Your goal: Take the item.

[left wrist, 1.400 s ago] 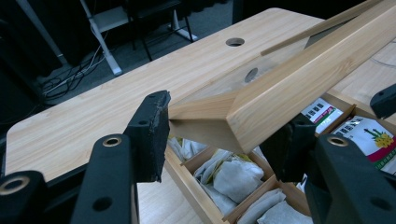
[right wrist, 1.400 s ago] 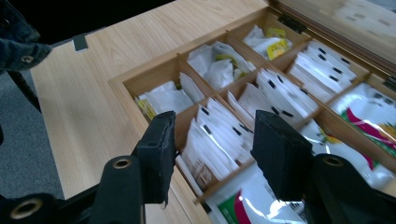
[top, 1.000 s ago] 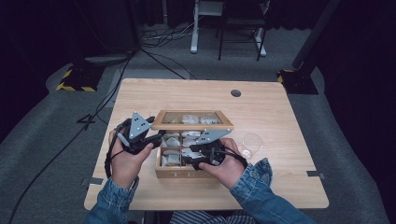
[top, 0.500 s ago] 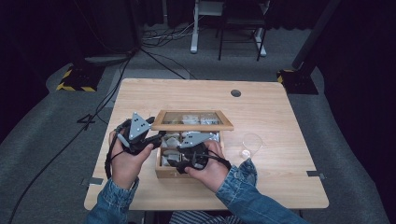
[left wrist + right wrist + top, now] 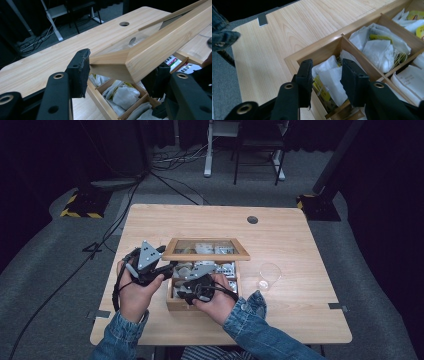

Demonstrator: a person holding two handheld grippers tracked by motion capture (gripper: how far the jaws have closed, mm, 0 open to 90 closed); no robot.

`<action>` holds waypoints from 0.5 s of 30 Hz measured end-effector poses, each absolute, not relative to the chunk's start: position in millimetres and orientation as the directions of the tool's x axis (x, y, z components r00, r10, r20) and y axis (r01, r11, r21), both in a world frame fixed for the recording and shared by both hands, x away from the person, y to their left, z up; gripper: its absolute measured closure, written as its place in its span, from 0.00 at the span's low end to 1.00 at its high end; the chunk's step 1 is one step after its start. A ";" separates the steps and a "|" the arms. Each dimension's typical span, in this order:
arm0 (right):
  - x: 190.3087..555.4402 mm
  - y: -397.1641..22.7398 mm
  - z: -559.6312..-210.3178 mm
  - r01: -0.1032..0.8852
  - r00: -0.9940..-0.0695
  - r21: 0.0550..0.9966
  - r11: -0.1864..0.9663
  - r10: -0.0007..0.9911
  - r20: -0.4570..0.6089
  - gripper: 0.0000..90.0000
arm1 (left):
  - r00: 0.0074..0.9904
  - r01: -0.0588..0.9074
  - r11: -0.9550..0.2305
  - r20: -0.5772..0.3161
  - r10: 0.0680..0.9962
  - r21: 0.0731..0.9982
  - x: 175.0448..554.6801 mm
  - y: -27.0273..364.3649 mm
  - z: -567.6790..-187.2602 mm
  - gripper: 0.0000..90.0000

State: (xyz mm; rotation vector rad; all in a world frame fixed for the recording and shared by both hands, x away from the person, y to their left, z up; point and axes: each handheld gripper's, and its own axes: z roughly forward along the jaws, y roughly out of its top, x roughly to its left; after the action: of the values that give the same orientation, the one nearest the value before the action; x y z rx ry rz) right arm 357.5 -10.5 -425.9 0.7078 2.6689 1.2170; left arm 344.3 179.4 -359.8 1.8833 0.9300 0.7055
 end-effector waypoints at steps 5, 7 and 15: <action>359.6 -12.1 -429.5 0.361 -0.887 0.732 0.578 0.455 0.079 0.76 | 0.553 0.320 -0.325 0.103 0.827 0.890 345.2 178.3 -360.9 0.50; 359.7 -12.5 -430.1 0.362 -0.887 0.727 0.584 0.455 0.076 0.79 | 0.551 0.320 -0.322 0.102 0.828 0.891 345.0 178.1 -360.9 0.50; 359.4 -15.2 -429.1 0.362 -0.893 0.714 0.599 0.441 0.082 0.97 | 0.550 0.316 -0.322 0.104 0.828 0.892 345.3 178.3 -360.9 0.51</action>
State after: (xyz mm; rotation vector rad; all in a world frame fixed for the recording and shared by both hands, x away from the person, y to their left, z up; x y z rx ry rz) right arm 359.4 -15.2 -429.1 0.6846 2.7164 1.1775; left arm 345.3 178.3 -360.9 1.8846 0.9330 0.7148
